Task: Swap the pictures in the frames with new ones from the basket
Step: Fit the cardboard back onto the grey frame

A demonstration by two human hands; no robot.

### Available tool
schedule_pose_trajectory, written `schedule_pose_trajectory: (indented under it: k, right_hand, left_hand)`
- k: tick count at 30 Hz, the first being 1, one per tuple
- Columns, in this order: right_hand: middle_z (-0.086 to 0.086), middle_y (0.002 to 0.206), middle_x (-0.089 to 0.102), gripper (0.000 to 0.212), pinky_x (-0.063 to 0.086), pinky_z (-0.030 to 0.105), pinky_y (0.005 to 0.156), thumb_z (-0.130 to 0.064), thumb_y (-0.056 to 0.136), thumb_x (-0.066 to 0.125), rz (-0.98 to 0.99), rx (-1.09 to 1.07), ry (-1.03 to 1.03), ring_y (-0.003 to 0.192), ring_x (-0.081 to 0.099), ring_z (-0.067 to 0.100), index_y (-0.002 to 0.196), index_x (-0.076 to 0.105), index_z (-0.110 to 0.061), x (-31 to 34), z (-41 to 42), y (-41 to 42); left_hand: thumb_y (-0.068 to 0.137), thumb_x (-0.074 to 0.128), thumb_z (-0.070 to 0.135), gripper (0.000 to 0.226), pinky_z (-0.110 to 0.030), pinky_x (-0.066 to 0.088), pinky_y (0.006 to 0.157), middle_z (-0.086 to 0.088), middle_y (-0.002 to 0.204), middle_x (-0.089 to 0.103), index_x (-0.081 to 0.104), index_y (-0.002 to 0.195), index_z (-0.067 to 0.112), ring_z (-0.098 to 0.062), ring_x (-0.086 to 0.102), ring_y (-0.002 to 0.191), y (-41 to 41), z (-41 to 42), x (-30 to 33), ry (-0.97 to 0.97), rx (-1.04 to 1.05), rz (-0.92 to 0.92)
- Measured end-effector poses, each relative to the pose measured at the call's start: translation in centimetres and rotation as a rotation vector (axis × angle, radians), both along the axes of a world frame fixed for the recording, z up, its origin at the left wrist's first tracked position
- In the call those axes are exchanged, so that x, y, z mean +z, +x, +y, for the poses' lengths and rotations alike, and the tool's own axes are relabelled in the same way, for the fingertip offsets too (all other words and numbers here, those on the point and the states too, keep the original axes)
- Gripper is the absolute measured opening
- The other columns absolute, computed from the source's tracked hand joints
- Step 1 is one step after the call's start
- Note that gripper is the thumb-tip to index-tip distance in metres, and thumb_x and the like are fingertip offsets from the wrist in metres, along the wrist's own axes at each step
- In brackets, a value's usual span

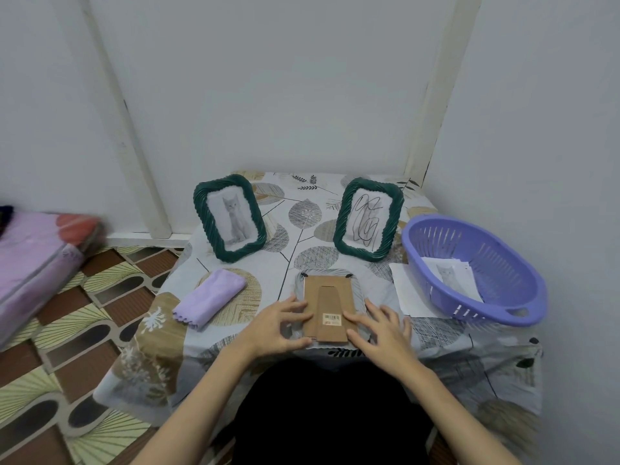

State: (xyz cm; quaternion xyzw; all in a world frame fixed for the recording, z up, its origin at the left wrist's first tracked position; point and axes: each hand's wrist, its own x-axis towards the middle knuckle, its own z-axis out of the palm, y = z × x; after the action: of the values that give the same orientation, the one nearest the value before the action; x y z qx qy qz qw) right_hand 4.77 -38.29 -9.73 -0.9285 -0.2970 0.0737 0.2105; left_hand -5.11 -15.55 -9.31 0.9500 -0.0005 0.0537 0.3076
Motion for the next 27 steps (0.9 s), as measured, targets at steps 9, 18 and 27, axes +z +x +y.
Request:
schedule_pose_trajectory:
  k: [9,18,27]
  right_hand:
    - [-0.007,0.153,0.021,0.039,-0.004,0.055,0.111,-0.068,0.081,0.041,0.091,-0.077,0.041,0.141,0.009,0.018,0.115,0.051,-0.05,0.8,1.0,-0.8]
    - [-0.007,0.153,0.02,0.08,-0.002,0.059,0.11,-0.084,0.047,0.023,0.04,-0.095,0.018,0.141,0.009,0.019,0.115,0.047,-0.05,0.7,1.3,-1.5]
    - [-0.005,0.154,0.019,0.078,-0.004,0.059,0.11,-0.085,0.051,0.023,0.042,-0.08,0.05,0.142,0.007,0.019,0.116,0.046,-0.05,0.4,1.1,-1.5]
  left_hand:
    - [0.058,0.036,0.09,0.094,-0.012,0.023,0.107,0.006,0.136,0.051,0.065,0.116,0.021,0.0,0.034,0.131,-0.1,-0.5,-1.2,-0.119,0.072,-0.062]
    - [0.064,0.048,0.07,0.076,-0.008,0.018,0.106,0.011,0.136,0.046,0.065,0.117,0.018,-0.003,0.031,0.133,0.0,-0.7,-1.2,-0.112,0.073,-0.059]
    - [0.066,0.049,0.06,0.06,-0.03,0.022,0.114,0.009,0.135,0.045,0.063,0.113,0.024,-0.006,0.031,0.131,-0.8,-0.7,-0.8,-0.196,0.209,-0.208]
